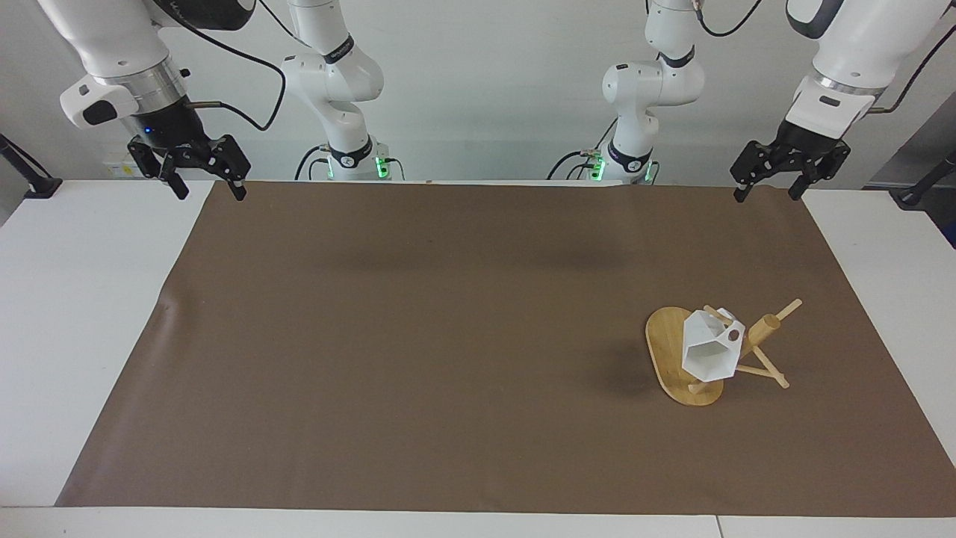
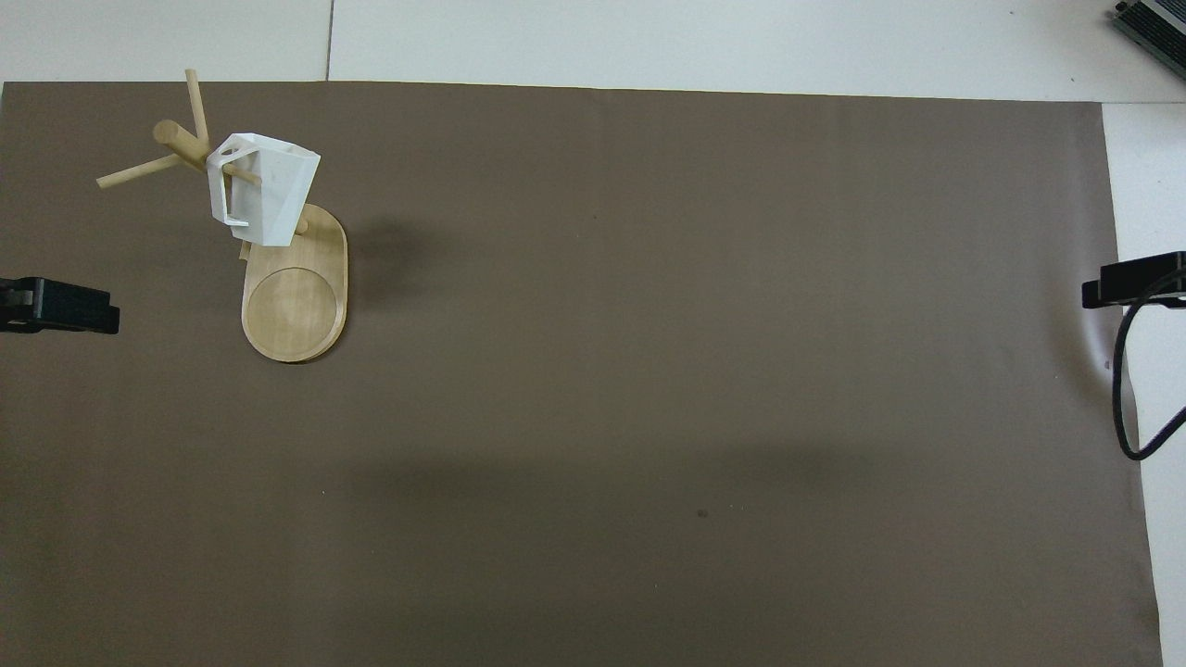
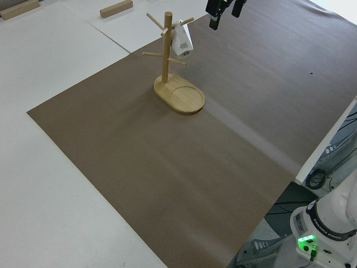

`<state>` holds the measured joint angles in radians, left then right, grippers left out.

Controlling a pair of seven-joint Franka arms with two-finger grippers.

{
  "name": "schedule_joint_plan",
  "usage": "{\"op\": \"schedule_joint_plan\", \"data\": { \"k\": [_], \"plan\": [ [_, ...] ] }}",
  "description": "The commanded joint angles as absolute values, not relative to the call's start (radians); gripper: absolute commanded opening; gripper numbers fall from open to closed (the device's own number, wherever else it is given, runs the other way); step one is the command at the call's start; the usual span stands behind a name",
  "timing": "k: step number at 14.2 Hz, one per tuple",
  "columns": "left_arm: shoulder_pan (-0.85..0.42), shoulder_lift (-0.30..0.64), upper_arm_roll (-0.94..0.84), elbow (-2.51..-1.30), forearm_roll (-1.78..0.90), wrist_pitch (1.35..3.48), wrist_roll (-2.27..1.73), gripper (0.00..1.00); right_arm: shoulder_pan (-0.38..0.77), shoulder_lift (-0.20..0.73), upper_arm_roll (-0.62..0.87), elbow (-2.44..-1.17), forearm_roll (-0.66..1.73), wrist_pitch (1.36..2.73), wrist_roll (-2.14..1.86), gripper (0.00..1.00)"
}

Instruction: Hang cup on rack

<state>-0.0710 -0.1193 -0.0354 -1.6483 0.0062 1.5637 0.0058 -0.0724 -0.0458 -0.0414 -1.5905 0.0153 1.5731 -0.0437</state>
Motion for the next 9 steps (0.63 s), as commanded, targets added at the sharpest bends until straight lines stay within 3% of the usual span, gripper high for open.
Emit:
{"op": "schedule_joint_plan", "data": {
  "k": [1, 4, 9],
  "plan": [
    [-0.132, -0.146, -0.002, -1.68, 0.032, 1.566, 0.015, 1.0, -0.074, -0.069, -0.04, -1.608, -0.006, 1.531, -0.04, 1.0],
    [-0.172, -0.137, 0.086, -1.663, -0.015, 1.559, 0.009, 1.0, -0.074, -0.069, -0.041, -1.605, -0.005, 1.531, -0.037, 1.0],
    [-0.135, -0.138, 0.052, -1.663, -0.005, 1.525, 0.052, 1.0, -0.072, -0.069, -0.038, -1.605, 0.001, 1.539, -0.037, 1.0]
  ]
}}
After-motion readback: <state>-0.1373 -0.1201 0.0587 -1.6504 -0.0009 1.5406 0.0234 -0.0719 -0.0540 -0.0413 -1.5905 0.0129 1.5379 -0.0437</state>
